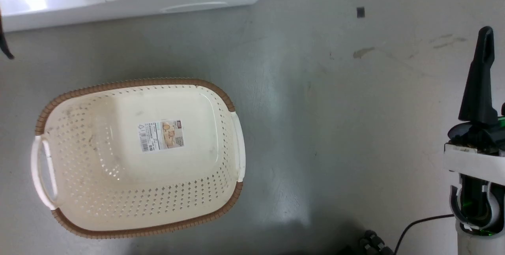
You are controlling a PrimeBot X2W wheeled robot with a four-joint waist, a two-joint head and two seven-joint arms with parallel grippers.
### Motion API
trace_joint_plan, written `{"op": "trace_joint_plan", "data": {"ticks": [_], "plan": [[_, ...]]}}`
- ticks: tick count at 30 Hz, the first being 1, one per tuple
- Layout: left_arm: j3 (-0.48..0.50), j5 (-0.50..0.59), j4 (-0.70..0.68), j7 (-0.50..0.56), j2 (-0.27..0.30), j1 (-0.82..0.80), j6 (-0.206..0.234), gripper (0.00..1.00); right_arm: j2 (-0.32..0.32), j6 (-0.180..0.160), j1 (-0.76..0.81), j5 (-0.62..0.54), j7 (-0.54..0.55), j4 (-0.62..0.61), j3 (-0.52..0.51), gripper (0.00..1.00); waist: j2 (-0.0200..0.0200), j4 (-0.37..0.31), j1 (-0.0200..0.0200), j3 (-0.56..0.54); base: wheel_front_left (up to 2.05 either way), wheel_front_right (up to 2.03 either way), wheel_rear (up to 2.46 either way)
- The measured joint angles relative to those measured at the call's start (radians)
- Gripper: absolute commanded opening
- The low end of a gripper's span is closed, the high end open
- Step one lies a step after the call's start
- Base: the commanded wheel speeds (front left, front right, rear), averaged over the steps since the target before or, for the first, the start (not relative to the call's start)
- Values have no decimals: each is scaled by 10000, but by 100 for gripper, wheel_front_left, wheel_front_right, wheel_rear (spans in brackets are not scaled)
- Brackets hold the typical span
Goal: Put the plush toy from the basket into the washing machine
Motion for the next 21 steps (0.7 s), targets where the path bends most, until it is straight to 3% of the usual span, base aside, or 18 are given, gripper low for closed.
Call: {"op": "trace_joint_plan", "data": {"ticks": [5,6,7,14,21], "plan": [[-19,150,443,0,-38,-432,46,0,0,0,-138,0,0,-61,-50,100,0,-46,0,345,0,0,0],[-13,151,470,0,-58,-474,75,37,0,0,-155,0,0,-71,-59,100,0,-26,0,371,0,0,0],[-8,155,485,0,-90,-492,100,100,0,0,-168,-2,0,-73,-56,100,0,-3,0,384,0,0,0],[-4,232,698,-2,-332,-323,73,100,0,0,-169,-42,0,-71,119,100,0,111,0,133,0,0,0],[247,123,305,-4,-731,1282,67,100,0,0,-50,-502,0,121,138,100,0,361,-1,-655,0,0,0]]}}
